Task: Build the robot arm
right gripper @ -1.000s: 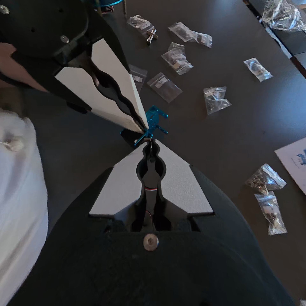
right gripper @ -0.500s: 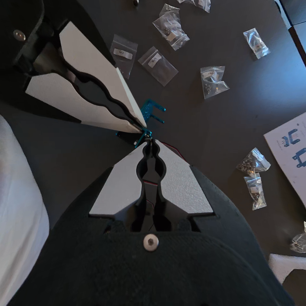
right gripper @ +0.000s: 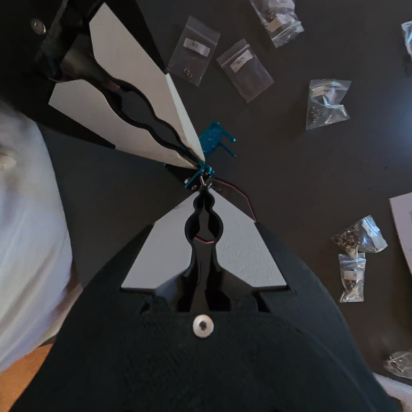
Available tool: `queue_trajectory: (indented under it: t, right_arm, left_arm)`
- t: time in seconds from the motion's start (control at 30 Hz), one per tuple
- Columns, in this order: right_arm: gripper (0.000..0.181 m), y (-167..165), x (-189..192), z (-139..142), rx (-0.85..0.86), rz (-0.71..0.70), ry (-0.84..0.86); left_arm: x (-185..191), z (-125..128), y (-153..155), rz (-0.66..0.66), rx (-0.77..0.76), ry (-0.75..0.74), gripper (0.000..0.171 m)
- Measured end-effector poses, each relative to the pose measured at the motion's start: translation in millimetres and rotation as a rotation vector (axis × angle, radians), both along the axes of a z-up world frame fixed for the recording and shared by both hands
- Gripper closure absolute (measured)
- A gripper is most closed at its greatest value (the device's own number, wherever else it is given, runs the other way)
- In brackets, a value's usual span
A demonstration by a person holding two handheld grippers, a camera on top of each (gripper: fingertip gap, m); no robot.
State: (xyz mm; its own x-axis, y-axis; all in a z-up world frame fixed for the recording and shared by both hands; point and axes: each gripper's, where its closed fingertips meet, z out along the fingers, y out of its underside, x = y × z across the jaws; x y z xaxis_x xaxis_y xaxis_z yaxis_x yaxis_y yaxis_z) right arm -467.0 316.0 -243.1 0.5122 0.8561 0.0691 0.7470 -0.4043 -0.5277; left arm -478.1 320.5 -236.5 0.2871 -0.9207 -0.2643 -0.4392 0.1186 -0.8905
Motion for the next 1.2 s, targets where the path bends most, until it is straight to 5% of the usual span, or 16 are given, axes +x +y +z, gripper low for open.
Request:
queue_trajectory:
  t: [1.2]
  right_arm:
    - [0.18, 3.2, -2.5, 1.6, -0.096, -0.025, 0.08]
  left_arm:
    - [1.6, 0.3, -1.2, -0.005, 0.001, -0.02, 0.17]
